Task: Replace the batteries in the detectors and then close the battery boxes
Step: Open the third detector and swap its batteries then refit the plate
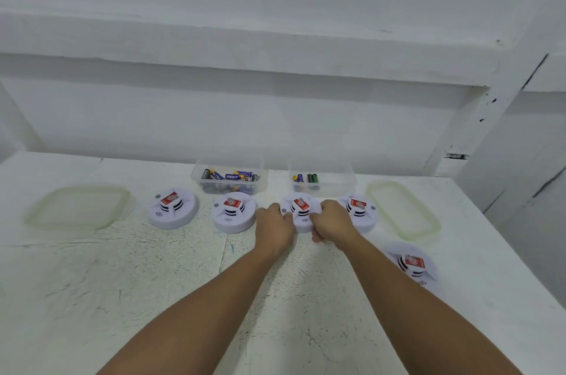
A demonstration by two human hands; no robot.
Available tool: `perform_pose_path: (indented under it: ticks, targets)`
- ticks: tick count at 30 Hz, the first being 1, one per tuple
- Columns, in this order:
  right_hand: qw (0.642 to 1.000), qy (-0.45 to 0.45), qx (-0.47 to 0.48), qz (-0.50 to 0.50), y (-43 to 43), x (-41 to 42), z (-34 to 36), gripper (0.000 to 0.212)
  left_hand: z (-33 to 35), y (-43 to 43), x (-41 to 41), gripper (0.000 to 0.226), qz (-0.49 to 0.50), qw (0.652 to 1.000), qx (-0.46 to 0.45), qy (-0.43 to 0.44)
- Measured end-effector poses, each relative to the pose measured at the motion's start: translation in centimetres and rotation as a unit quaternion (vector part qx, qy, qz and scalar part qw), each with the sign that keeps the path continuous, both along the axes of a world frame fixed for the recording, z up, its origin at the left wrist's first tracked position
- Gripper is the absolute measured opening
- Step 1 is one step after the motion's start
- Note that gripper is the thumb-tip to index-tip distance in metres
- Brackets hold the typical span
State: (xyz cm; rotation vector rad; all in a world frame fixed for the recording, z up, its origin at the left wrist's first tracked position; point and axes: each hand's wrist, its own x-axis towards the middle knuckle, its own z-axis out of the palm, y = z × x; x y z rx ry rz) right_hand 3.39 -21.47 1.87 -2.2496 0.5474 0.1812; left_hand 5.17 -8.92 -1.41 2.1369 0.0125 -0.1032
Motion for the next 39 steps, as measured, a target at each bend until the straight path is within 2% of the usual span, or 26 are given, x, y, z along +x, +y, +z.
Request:
perform_pose_path:
  ticks: [3,5,8,10,11,13,16,20,24,27,31,35,39]
  targets:
    - [0.997,-0.037,0.063,-0.030,-0.2,-0.7,-0.2,0.032,0.1,0.7,-0.7,0.011,0.004,0.998,-0.066,0.004]
    - [0.983,-0.071,0.159,-0.060,0.0,-1.8,0.2,0.041,0.4,1.3,-1.7,0.017,0.000,0.989,-0.148,0.014]
    - [0.946,-0.102,0.295,-0.086,0.4,-3.1,1.5,0.027,1.1,2.5,-2.9,0.011,0.009,0.971,-0.236,0.034]
    - [0.926,-0.116,0.345,-0.097,0.2,-3.5,2.4,0.013,1.7,3.0,-3.1,0.022,0.021,0.956,-0.285,0.064]
    - [0.920,-0.124,0.358,-0.101,0.3,-4.0,2.8,0.013,1.9,3.3,-3.2,0.029,0.022,0.948,-0.309,0.073]
    - [0.922,-0.137,0.350,-0.095,0.6,-5.3,2.7,0.017,2.2,4.1,-4.0,0.040,0.026,0.941,-0.329,0.072]
    - [0.939,-0.138,0.309,-0.054,3.9,-6.6,0.9,0.014,0.9,7.9,-4.0,0.044,0.000,0.958,-0.273,0.085]
    - [0.947,-0.166,0.275,-0.012,3.0,-8.1,0.8,0.014,1.0,9.3,-4.4,0.052,-0.056,0.956,-0.273,0.092]
    - [0.966,-0.132,0.219,0.047,2.9,-9.1,0.4,0.009,0.7,10.8,-4.4,0.056,-0.124,0.949,-0.276,0.088]
    - [0.963,-0.133,0.218,0.080,3.2,-10.1,-0.2,0.021,-0.4,12.3,-4.1,0.061,-0.182,0.944,-0.258,0.095]
    - [0.975,-0.147,0.115,0.121,3.9,-10.8,-0.6,0.032,-0.7,13.5,-3.9,0.063,-0.221,0.958,-0.165,0.077]
    - [0.975,-0.167,0.033,0.141,4.6,-11.2,-0.7,0.037,-0.5,13.8,-4.1,0.071,-0.251,0.964,-0.087,0.023]
    - [0.967,-0.201,-0.032,0.151,5.3,-11.5,-1.2,0.038,0.2,13.8,-4.2,0.088,-0.285,0.958,-0.036,-0.001]
